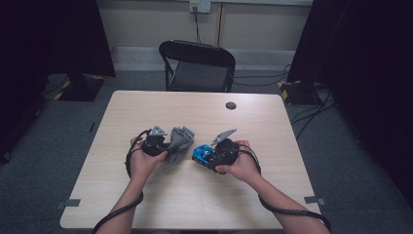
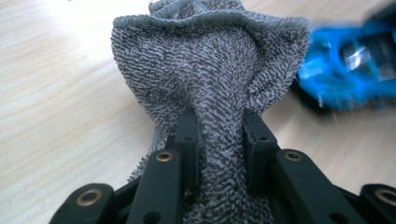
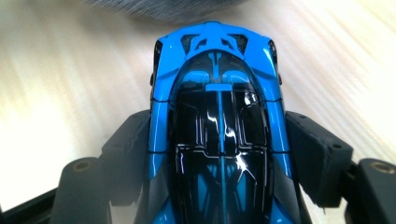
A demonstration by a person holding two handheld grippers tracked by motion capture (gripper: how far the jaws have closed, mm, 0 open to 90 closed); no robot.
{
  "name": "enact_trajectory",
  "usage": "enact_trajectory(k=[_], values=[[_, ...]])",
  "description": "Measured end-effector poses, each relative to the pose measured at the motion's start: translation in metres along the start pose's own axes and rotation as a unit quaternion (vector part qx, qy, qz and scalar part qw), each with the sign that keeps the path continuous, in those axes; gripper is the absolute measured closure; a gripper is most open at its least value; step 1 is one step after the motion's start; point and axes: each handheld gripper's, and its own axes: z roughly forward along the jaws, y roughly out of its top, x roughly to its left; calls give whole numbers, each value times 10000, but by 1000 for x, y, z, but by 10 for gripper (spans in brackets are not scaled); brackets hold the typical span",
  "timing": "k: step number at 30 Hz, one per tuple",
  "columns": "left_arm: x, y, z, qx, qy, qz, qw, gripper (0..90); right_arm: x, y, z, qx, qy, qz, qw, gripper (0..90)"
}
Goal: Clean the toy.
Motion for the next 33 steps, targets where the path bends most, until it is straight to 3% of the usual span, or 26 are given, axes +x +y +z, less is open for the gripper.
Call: enact_trajectory(k=[4, 7, 12, 15, 21, 29, 33], values=[[-7, 14, 3, 92, -1, 160, 9998, 720, 5, 2, 8, -66, -38, -34, 10000, 286], [-10, 15, 5, 104, -38, 211, 9997, 719, 2, 2, 9, -123, 30, 63, 9999, 286], [-7, 13, 9, 233, 13, 213, 9995, 720, 5, 4, 3, -211, 24, -9, 9998, 286], [-11, 17, 9, 177, -218, 258, 9993, 721, 6, 5, 1, -236, -39, -55, 9997, 286], [-16, 19, 2, 162, -454, 432, 9979, 729, -4, 6, -2, -315, -114, 104, 9994, 286], [-20, 8, -8, 54, -800, 443, 9958, 731, -17, 6, -6, -371, -264, 298, 9985, 286], [-24, -1, -13, -4, -1052, 513, 9931, 732, -23, 5, -7, -405, -328, 431, 9977, 286]])
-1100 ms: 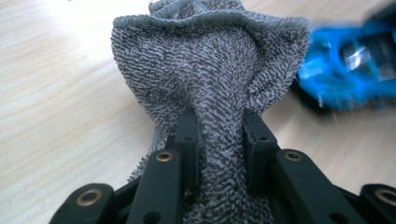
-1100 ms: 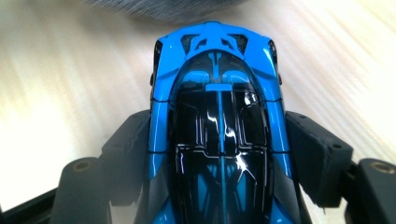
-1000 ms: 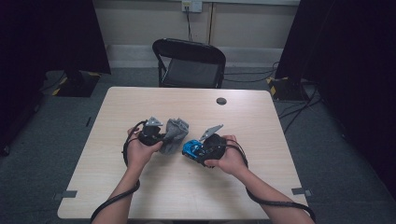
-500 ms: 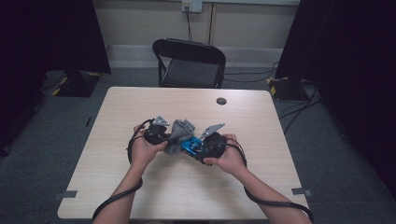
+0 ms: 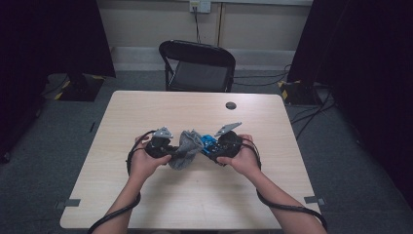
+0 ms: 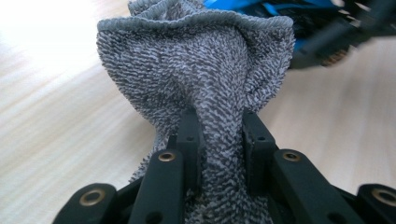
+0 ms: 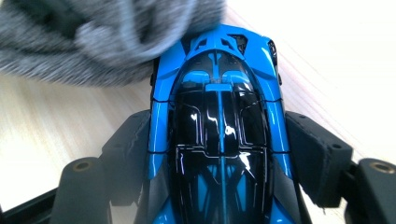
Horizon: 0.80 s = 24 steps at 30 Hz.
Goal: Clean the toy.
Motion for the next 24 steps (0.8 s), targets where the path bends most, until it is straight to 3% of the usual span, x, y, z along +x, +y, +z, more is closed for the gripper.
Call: enact_trajectory(k=[2, 4, 6, 9, 12, 15, 18, 22, 24], values=[[-1, -4, -3, -5, -52, 98, 9999, 732, -2, 0, 0, 12, -37, 21, 10000, 286], [0, -7, -7, -57, -118, 61, 9999, 732, -5, -1, 0, 6, -37, 63, 10000, 286], [2, -10, -12, -35, -55, 44, 10000, 732, -7, -2, -2, -8, -55, 127, 9999, 286], [9, -12, -21, -40, 264, -37, 9996, 732, -6, -2, -4, -37, 15, 145, 9999, 286], [19, -8, -28, -128, 574, -272, 9979, 732, -2, -1, -6, -63, 78, 79, 9999, 286], [26, 1, -27, -88, 816, -258, 9963, 731, 6, 0, -6, -67, 159, -12, 9999, 286], [32, 10, -18, -20, 820, -314, 9961, 731, 14, 2, -6, -101, 240, -111, 9996, 286], [28, 22, -5, -44, 489, -212, 9986, 731, 19, 4, -5, -97, 284, -170, 9994, 286], [23, 26, 0, 23, 421, -96, 9991, 731, 18, 4, -4, -100, 250, -157, 9995, 286]])
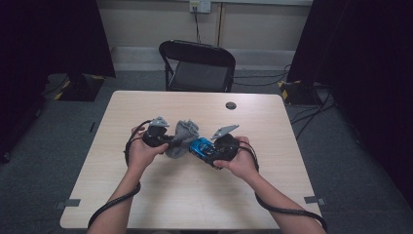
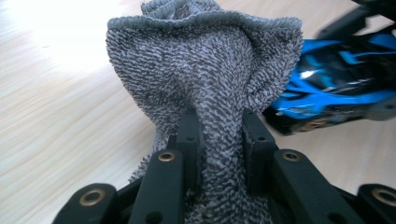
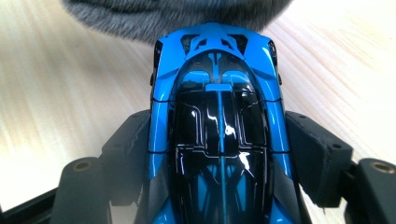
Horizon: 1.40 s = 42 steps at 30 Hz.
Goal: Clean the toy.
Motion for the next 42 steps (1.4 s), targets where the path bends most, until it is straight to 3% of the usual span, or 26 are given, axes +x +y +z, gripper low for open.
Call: enact_trajectory(k=[9, 19, 24, 26, 30, 33, 35, 39, 42], values=[[-7, -5, 6, 81, -306, 33, 9995, 731, -14, -4, -2, 29, -166, 148, 9997, 286], [-17, -14, 0, 34, -581, 164, 9982, 731, -23, -2, -2, 63, -315, 232, 9992, 286], [-16, -21, -6, 54, -651, 178, 9977, 731, -26, -3, -3, 36, -316, 275, 9991, 286], [-13, -23, -9, 74, -538, 164, 9984, 731, -27, -3, -5, -2, -300, 306, 9991, 286], [-1, -22, -14, 31, 13, -75, 10000, 727, -25, -2, -7, -29, -262, 301, 9992, 286], [5, -16, -14, -2, 497, -101, 9987, 715, -19, -2, -8, -75, -190, 235, 9995, 286], [9, -11, -12, -30, 620, -170, 9979, 714, -13, -1, -9, -60, -126, 152, 9998, 286], [7, 0, -5, -127, 383, -198, 9990, 715, 0, 1, -5, -17, -5, -34, 10000, 286], [-2, 6, 0, -138, 83, -47, 9999, 717, 1, 2, -2, -20, -5, -37, 10000, 286]])
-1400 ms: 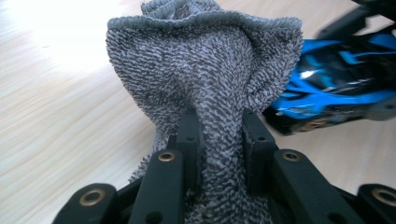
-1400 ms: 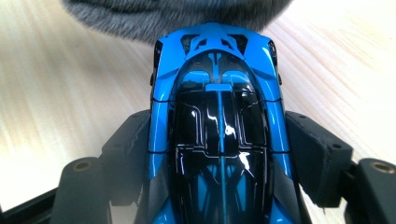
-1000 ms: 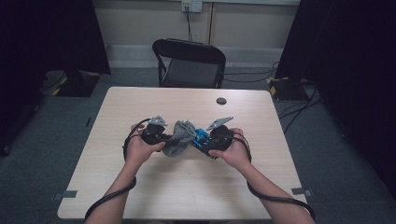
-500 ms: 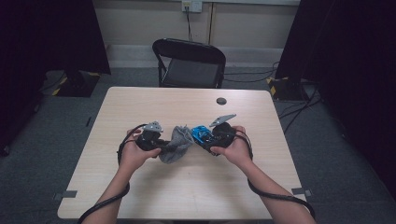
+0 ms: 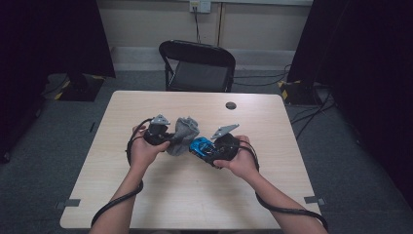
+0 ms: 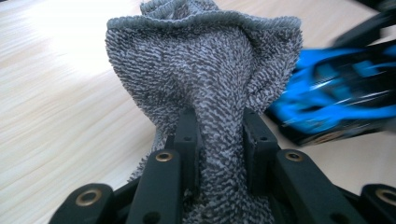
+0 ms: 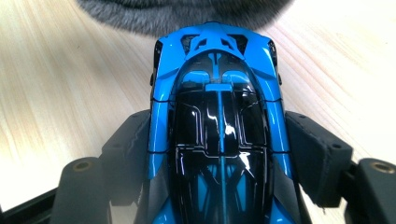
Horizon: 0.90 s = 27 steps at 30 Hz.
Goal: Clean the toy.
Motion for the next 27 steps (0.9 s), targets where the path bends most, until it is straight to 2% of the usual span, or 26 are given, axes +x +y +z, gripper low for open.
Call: enact_trajectory(k=[2, 7, 10, 12, 14, 15, 16, 17, 18, 19, 21, 22, 27], values=[[-4, 1, 1, 84, -81, 128, 9998, 719, -2, 0, 1, 19, -67, 4, 10000, 286], [-8, -4, -2, 231, -257, 239, 9991, 720, -11, -3, -1, 17, -199, 109, 9997, 286], [-11, -13, -5, 263, -469, 342, 9980, 721, -17, -5, -2, 38, -274, 170, 9995, 286], [-9, -20, -9, 255, -383, 333, 9984, 719, -21, -7, -2, 43, -295, 238, 9993, 286], [-2, -27, -14, 356, 10, 204, 9992, 718, -23, -8, -4, 20, -301, 265, 9992, 286], [3, -30, -16, 419, 294, 137, 9986, 716, -22, -7, -5, 6, -303, 259, 9992, 286], [6, -33, -17, 500, 579, 102, 9970, 715, -22, -7, -6, -35, -284, 272, 9992, 286], [9, -34, -18, 601, 734, 6, 9955, 715, -21, -6, -7, -69, -263, 284, 9992, 286], [11, -35, -17, 589, 858, -55, 9946, 715, -19, -5, -9, -101, -259, 264, 9993, 286], [11, -34, -17, 679, 933, -65, 9933, 715, -17, -3, -10, -122, -236, 236, 9994, 286], [7, -32, -11, 731, 1025, -52, 9920, 716, -12, 1, -10, -184, -183, 202, 9995, 286], [5, -30, -7, 769, 963, -38, 9924, 715, -10, 4, -10, -201, -164, 182, 9995, 286], [-15, -23, 14, 647, 558, -14, 9963, 718, -6, 14, -6, -269, -163, 171, 9994, 286]])
